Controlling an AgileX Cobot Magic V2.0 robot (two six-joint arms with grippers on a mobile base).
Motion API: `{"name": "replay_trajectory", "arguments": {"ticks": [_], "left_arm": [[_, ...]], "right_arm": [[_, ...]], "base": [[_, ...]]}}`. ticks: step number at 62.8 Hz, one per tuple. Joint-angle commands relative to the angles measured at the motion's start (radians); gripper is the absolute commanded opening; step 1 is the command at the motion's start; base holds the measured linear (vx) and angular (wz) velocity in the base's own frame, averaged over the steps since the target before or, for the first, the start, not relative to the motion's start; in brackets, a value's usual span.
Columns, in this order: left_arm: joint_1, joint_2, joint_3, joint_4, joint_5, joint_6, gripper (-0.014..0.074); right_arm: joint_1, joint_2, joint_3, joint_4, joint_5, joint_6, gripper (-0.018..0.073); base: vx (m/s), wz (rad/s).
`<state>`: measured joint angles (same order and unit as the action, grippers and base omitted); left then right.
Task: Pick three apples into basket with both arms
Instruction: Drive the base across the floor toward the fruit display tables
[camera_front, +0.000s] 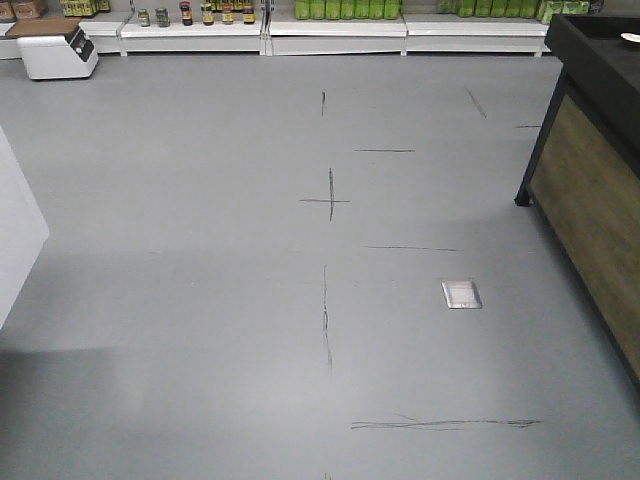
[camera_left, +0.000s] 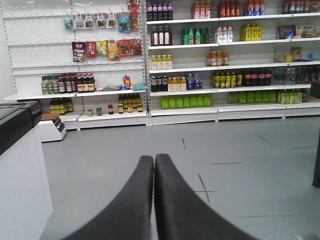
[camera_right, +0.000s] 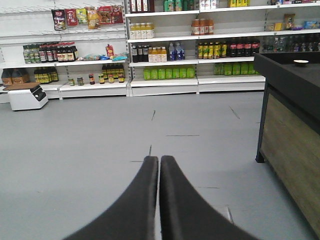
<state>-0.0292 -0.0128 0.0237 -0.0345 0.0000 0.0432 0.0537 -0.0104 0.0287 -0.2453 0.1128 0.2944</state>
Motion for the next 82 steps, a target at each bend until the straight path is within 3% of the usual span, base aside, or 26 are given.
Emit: {"name": "replay_trajectory", "arguments": {"ticks": [1,82], "left_arm": [[0.000,-0.014,0.024,-0.010,-0.066,-0.003,-0.0006],[0.000,-0.014,0.024,-0.010,-0.066,-0.003,-0.0006]], "right_arm": [[-0.005,-0.011,0.013,-0.013,-0.073,0.000,-0.0004],[-0.005,-0.011,0.013,-0.013,-0.073,0.000,-0.0004]], "base": [[0.00,0.00],[0.01,0.02]]}}
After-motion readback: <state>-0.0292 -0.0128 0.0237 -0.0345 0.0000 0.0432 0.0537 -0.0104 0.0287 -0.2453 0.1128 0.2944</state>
